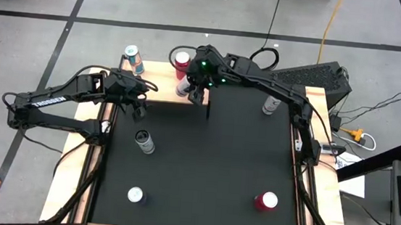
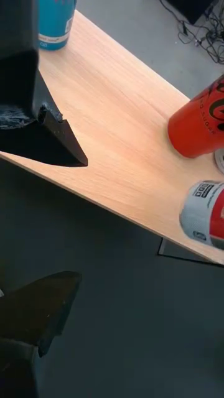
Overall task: Place canned beverage on shelf
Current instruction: Put the white pink soda can on the shelf
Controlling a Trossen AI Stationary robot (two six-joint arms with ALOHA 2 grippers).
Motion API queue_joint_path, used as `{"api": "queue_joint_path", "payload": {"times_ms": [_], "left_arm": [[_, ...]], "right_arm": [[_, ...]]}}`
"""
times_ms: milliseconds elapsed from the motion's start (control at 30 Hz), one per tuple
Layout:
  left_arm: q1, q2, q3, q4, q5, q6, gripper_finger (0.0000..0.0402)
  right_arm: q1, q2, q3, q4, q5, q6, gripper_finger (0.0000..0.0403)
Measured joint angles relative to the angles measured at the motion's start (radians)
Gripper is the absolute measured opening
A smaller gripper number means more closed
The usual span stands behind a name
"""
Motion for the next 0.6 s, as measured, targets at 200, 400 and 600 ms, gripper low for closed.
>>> {"api": "queue_joint_path", "payload": {"times_ms": [200,400,600], "left_arm": [[0.0,0.0,0.0,-0.001,0.0,-0.001,0.0292],[0.0,0.0,0.0,-0.002,0.0,-0.007,0.0292],[-0.001,0.0,0.0,-0.002,0.0,-0.007,0.0292]], "right_arm": [[-0.027,0.01,0.0,-0.088,-0.004,-0.021,0.0223],[-0.055,0.01,0.0,-0.109,0.002,-0.01,0.0227],[-0.071,0.02,0.0,-0.127,-0.007,-0.004,0.0243]]}}
